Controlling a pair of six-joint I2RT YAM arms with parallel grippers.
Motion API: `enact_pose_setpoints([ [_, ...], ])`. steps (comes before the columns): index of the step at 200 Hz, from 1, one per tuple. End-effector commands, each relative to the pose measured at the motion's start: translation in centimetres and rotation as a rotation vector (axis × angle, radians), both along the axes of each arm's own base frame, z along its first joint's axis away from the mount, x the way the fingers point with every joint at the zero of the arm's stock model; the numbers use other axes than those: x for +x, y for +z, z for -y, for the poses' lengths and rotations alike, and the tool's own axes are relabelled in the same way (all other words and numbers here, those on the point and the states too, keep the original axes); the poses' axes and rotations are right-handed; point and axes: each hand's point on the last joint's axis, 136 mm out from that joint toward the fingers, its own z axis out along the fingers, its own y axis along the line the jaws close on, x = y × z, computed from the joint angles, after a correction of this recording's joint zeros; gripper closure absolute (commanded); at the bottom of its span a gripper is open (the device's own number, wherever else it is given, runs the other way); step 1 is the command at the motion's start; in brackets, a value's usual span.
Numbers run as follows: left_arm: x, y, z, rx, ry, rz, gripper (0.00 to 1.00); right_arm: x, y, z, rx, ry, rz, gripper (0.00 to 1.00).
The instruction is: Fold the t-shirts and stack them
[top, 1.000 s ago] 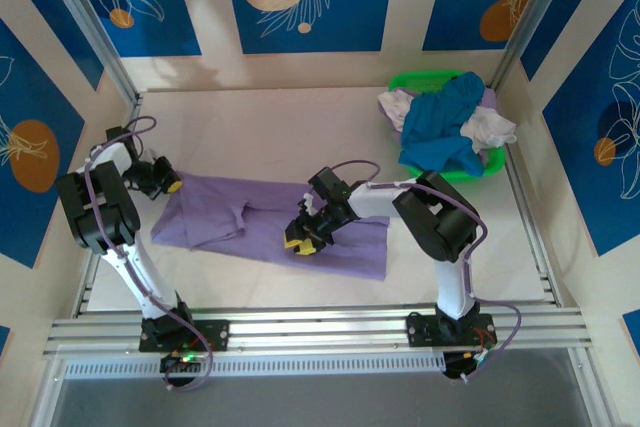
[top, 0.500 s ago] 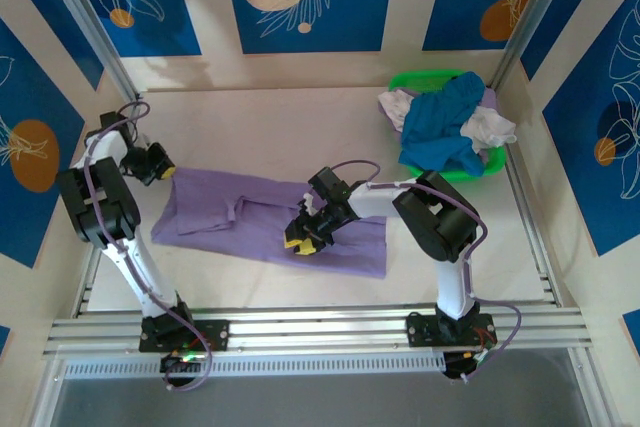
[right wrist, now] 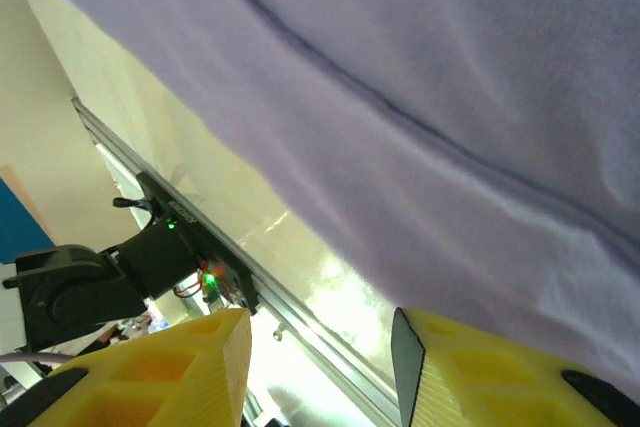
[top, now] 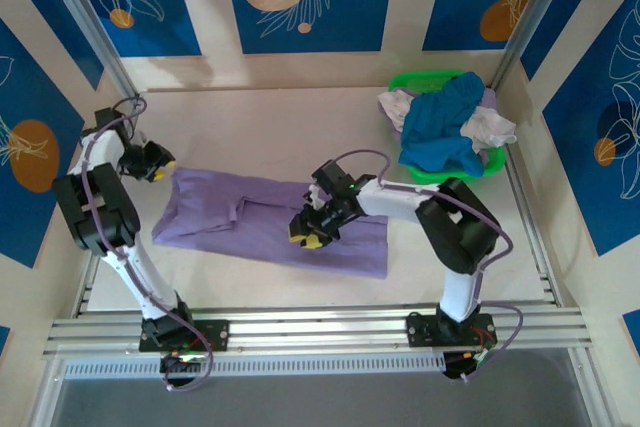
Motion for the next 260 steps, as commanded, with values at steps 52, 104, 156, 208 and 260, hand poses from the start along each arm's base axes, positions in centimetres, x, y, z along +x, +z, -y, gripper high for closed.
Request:
enact_pose_setpoints([
  [52, -7.4, 1.2, 8.8, -0.016, -0.056, 0.027, 0.67, 7.1, 0.8, 7.8, -0.235, -0.066, 0.179, 0.57],
  [104, -11.1, -3.5, 12.3, -0.036, -0.036, -0.041, 0.74, 11.2, -0.8, 10.9, -0.288, -0.094, 0.201, 0.57],
  [156, -10.9, -6.1, 12.9, -0.025, -0.040, -0.099, 0.74, 12.0, -3.4, 12.5, -0.307, -0.111, 0.163, 0.57],
  [208, -9.6, -8.4, 12.8, -0.021, -0.051, -0.153, 0.74, 11.2, -4.9, 14.5, -0.342, -0.139, 0.128, 0.57],
  [260, -6.8, -10.0, 12.6, -0.010, -0.084, -0.199, 0.73, 9.7, -5.7, 16.3, -0.427, -0.162, 0.112, 0.58],
])
